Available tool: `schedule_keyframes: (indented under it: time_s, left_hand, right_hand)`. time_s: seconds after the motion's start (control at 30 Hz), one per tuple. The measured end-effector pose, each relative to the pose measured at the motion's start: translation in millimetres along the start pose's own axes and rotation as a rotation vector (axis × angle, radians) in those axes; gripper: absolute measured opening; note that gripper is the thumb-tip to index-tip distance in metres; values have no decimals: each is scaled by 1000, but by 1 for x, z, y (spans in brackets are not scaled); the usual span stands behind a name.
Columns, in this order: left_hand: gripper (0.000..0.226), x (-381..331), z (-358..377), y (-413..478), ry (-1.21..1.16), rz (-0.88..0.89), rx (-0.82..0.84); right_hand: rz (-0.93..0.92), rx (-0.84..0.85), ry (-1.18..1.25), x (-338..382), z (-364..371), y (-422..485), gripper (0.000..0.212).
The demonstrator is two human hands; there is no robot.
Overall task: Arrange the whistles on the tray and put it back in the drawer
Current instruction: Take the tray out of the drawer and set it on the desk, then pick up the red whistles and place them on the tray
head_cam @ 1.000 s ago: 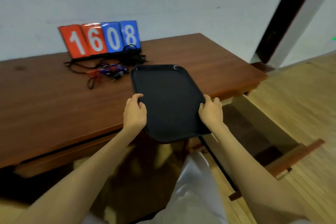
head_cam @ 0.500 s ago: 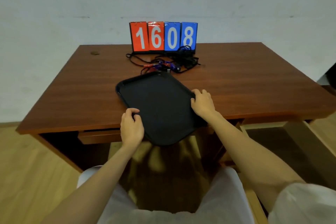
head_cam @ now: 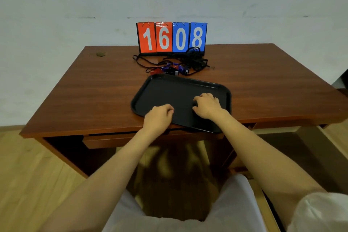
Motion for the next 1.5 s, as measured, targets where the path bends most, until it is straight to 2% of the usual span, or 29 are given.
schedule_keyframes:
  time_s: [0.07, 0.13, 0.23, 0.37, 0.43, 0.6, 0.8, 1.07, 1.33, 1.5]
  left_hand:
    - [29, 12, -8, 12, 266, 55, -83]
    - [37, 33, -9, 21, 430, 24, 3]
    - [47, 52, -5, 19, 394, -73, 123]
    - [51, 40, -1, 7, 537, -95, 118]
    - [50, 38, -5, 10, 537, -105, 109]
    - [54, 50, -10, 28, 337, -131, 172]
    - [52, 45, -16, 53, 455, -140, 203]
    - [48, 41, -7, 50, 539, -115, 147]
    - [46, 38, -11, 54, 521, -145, 146]
    - [36, 28, -18, 87, 475, -83, 130]
  right_hand:
    - [104, 21, -63, -10, 4, -6, 48]
    - [173, 55, -49, -18, 11, -11, 50]
    - [159, 92, 45, -25, 18, -12, 52]
    - [114, 158, 71, -28, 14, 1, 52]
    - [108, 186, 52, -26, 10, 8, 51]
    - [114, 226, 74, -20, 2, 28, 51]
    - [75, 174, 113, -28, 4, 43, 49]
    - [20, 75, 104, -32, 12, 44, 48]
    - [8, 41, 70, -33, 7, 41, 48]
    - [-45, -47, 93, -25, -16, 61, 39]
Point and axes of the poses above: each hand's wrist, its own y-axis towards the middle knuckle, its own z-axis out of the palm, x = y × z, the point moved 3 cm from there along y, towards the middle knuckle, and after that the axes turned 1 degree about z, right-handed, at the moved point
